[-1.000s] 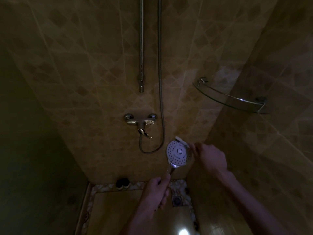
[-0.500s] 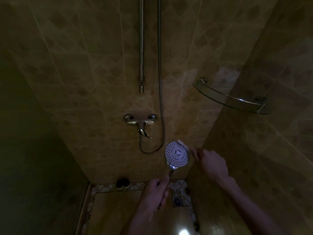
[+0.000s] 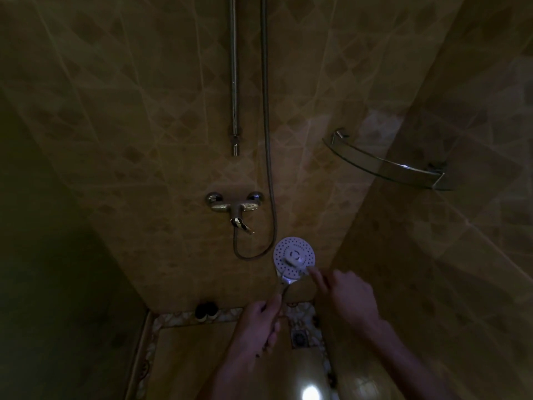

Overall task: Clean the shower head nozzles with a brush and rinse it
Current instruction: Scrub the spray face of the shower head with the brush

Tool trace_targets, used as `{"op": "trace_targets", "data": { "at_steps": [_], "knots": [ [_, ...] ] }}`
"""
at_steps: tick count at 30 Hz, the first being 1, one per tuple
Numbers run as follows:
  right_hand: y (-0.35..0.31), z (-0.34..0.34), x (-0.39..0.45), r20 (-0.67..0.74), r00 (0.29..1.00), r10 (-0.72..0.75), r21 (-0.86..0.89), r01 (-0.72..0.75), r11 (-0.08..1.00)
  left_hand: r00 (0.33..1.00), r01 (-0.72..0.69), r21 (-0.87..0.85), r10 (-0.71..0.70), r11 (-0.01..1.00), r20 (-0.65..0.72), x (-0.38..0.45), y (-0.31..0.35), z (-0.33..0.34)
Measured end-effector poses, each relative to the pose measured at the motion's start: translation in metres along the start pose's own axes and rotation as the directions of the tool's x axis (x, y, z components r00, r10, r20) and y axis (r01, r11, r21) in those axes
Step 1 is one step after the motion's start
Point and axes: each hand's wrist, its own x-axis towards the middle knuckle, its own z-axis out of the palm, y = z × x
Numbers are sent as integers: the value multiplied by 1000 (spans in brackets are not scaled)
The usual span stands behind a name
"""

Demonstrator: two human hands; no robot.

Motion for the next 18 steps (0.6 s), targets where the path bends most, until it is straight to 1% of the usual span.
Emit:
{"op": "trace_targets", "data": {
  "at_steps": [1,2,5,7,9,11,14,15,16,18],
  "knots": [
    [-1,5,-6,1,1000,-30,7,30,1000,1000,6,3,-6,1000,-4,0,-1,-1],
    [0,6,-6,0,1000,-27,9,27,1000,1000,15,8,-15,1000,-9,1,-1,-1],
    [9,-1,8,20,996,92,-5,-92,996,999,33,14,-32,999,-17,0,-2,0],
    [13,-6,17,31,981,189,64,-191,980,1000,26,10,-26,1000,-10,-1,0,1],
    [13,-7,17,32,973,228,102,-230,968,1000,7,4,-7,1000,-1,-2,1,2],
    [8,1,6,25,978,207,78,-208,975,1000,0,14,0,1000,-3,-2,1,1],
    [-3,20,-22,-7,999,46,5,-46,999,1000,5,3,-5,1000,-12,-2,0,-2],
    [-4,22,-25,-14,1000,13,-13,-13,1000,1000,7,-1,-7,1000,-8,-2,1,-2],
    [-2,20,-23,-40,999,5,-28,-6,1000,1000,5,1,-5,1000,0,-1,2,-3],
    [5,12,-9,-96,994,55,-36,-59,998,1000,-3,4,3,1000,13,-1,4,-2]
  ]
}}
